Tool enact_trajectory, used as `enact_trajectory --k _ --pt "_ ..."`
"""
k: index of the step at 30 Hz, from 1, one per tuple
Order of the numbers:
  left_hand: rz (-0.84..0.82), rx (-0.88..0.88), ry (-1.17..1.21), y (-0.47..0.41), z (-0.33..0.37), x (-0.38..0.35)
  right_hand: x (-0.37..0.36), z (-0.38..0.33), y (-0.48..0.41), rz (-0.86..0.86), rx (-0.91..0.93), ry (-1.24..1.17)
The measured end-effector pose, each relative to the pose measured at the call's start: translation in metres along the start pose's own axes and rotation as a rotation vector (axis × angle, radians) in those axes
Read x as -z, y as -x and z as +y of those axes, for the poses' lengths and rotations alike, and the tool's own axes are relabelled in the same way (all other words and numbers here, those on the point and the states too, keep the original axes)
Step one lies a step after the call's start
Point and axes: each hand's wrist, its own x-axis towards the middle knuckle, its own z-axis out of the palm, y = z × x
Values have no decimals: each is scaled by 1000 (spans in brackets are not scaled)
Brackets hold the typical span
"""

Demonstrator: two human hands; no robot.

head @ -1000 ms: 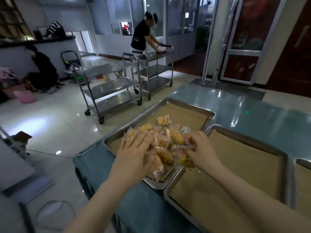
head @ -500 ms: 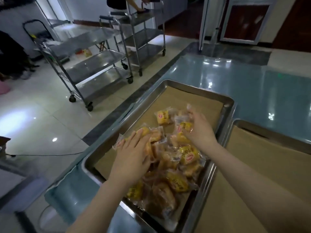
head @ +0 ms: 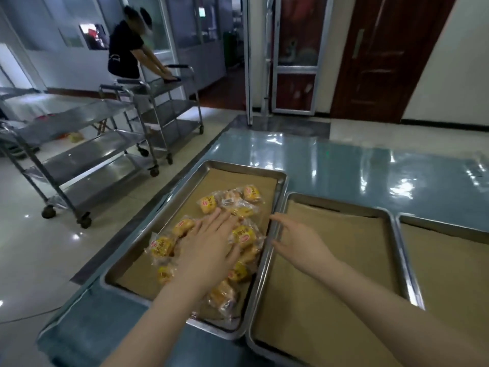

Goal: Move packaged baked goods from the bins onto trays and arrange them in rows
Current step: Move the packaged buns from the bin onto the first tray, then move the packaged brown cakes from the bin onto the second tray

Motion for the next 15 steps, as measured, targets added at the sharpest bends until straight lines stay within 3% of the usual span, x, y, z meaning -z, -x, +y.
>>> enact_trajectory --k 15 --pt "-41 -374 133 59 190 -15 128 32 221 66 -269 147"
